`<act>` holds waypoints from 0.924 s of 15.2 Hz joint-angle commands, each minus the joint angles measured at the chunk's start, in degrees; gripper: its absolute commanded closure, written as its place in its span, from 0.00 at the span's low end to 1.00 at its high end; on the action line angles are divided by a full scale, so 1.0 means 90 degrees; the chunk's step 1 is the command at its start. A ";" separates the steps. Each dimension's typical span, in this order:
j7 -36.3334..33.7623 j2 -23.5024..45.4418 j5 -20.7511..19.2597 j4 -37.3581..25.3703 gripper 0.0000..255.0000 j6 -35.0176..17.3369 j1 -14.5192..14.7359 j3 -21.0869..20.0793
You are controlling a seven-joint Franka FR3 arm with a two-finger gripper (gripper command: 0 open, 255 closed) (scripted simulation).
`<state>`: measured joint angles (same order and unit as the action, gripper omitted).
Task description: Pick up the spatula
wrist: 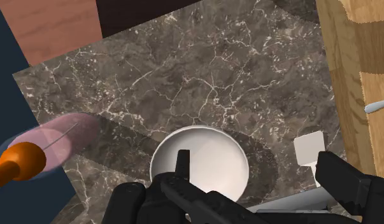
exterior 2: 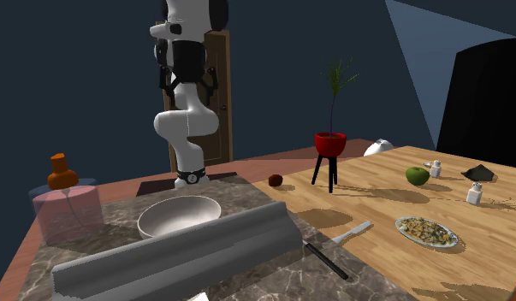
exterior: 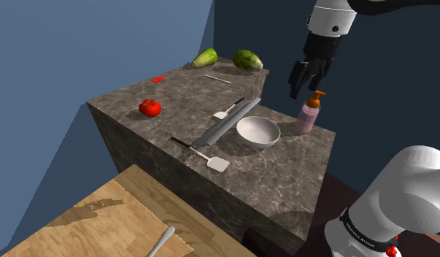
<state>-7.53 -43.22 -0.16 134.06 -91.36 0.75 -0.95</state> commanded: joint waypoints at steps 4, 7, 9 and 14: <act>-0.0014 0.0414 0.0068 0.0155 0.00 -0.0650 0.0113 -0.0137; -0.0028 0.0890 0.0119 0.0235 0.00 -0.1288 0.0218 -0.0278; -0.0039 0.1238 0.0141 0.0246 0.00 -0.1702 0.0282 -0.0375; -0.0085 0.2198 0.0140 0.0125 0.00 -0.2677 0.0421 -0.0623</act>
<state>-8.22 -24.49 1.09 135.12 -113.96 4.25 -6.11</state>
